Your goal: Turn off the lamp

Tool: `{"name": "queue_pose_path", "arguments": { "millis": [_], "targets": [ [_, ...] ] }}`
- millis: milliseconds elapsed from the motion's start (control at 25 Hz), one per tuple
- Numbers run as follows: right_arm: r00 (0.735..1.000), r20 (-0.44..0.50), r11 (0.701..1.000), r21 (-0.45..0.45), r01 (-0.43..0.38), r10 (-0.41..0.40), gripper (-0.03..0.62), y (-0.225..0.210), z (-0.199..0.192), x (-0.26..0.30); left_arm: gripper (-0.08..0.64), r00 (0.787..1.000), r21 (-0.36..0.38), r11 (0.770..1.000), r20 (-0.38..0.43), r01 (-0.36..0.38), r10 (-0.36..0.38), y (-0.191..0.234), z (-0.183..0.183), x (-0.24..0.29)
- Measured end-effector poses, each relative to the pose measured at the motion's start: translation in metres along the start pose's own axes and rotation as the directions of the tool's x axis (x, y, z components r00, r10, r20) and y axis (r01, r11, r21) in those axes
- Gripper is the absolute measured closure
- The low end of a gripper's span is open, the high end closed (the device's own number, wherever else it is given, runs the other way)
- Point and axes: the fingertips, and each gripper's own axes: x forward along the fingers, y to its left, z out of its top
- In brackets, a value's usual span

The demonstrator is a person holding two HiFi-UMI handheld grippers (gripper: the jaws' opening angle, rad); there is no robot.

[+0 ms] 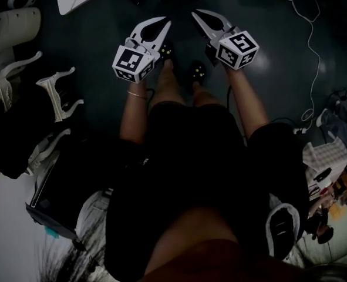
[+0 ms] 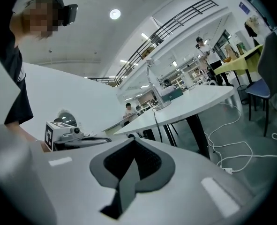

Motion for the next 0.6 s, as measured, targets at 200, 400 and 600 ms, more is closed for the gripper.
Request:
{"name": "queue_pose_path", "arguments": {
  "millis": [200,400,600],
  "targets": [
    [1.0,0.019,0.999,-0.028,-0.02,0.02,0.592,0.014,0.019,-0.008,0.545,1.0,0.038,0.999,0.009,-0.006,0.006,-0.012,0.023,-0.001],
    [0.998,0.036,0.998,-0.05,-0.048,0.05,0.592,0.025,0.034,-0.02,0.545,1.0,0.068,0.998,0.017,-0.013,0.011,-0.026,0.041,0.0],
    [0.995,0.069,0.997,-0.04,-0.07,0.072,0.592,0.037,0.045,-0.029,0.545,0.999,0.073,0.997,0.029,-0.028,0.026,-0.038,0.049,-0.004]
  ]
}}
